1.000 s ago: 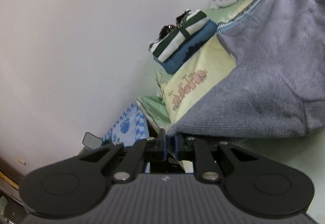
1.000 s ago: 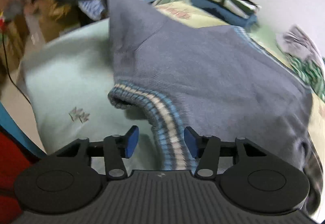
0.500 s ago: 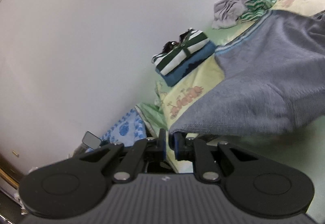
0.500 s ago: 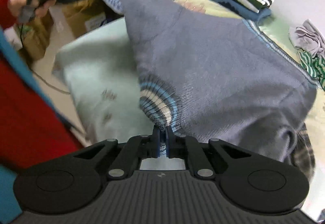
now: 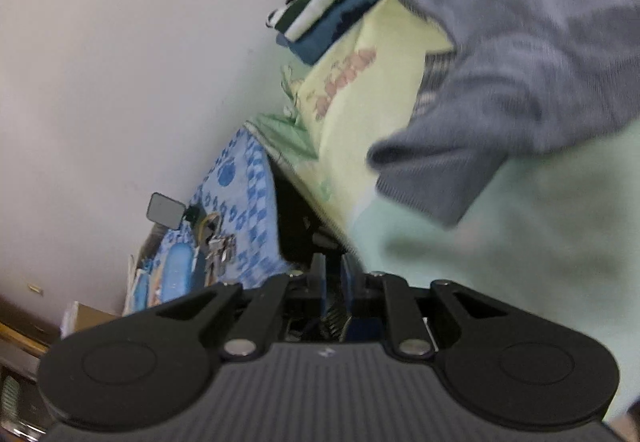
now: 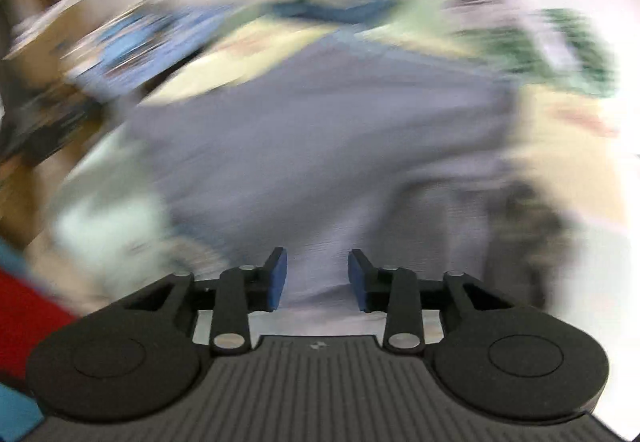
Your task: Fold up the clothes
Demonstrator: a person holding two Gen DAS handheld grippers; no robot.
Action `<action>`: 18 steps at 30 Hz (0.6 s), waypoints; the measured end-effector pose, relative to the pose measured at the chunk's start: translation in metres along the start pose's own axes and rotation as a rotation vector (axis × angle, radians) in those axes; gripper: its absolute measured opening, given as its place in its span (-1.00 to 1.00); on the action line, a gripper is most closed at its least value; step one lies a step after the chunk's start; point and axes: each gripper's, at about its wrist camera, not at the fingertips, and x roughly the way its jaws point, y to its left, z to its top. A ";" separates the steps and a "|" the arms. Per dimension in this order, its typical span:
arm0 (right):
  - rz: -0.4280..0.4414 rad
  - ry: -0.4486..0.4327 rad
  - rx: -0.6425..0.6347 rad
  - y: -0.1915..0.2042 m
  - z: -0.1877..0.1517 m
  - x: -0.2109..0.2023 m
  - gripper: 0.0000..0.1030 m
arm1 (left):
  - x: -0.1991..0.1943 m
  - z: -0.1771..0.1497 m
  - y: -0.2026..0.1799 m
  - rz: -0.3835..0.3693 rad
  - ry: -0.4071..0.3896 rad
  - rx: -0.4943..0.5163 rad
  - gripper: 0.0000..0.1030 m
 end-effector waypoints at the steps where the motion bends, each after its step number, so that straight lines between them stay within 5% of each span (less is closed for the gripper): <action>1: -0.076 -0.012 0.030 -0.015 0.001 -0.002 -0.27 | 0.001 0.001 0.005 0.015 0.010 -0.001 -0.67; 3: -0.217 -0.006 0.068 -0.042 0.001 0.004 -0.27 | -0.007 0.020 0.013 0.015 -0.014 -0.059 -0.64; 5: -0.268 0.016 0.110 -0.064 -0.002 0.020 -0.27 | -0.020 0.048 0.013 -0.037 -0.077 -0.133 -0.62; 7: -0.255 0.033 0.181 -0.082 -0.003 0.039 -0.26 | -0.035 0.079 -0.006 -0.149 -0.151 -0.151 -0.40; 10: -0.235 0.033 0.264 -0.109 -0.004 0.058 -0.27 | -0.059 0.125 -0.058 -0.281 -0.257 -0.087 -0.39; 12: -0.198 0.034 0.343 -0.124 -0.006 0.059 -0.40 | -0.073 0.150 -0.093 -0.401 -0.299 -0.044 -0.37; 14: -0.164 0.010 0.417 -0.138 -0.007 0.046 -0.85 | -0.091 0.171 -0.127 -0.508 -0.339 0.026 -0.28; 16: -0.135 -0.022 0.486 -0.152 -0.008 0.030 -0.85 | -0.102 0.185 -0.154 -0.581 -0.370 0.086 -0.01; 18: -0.147 -0.056 0.512 -0.163 -0.009 0.012 -0.85 | -0.114 0.200 -0.180 -0.646 -0.403 0.143 -0.02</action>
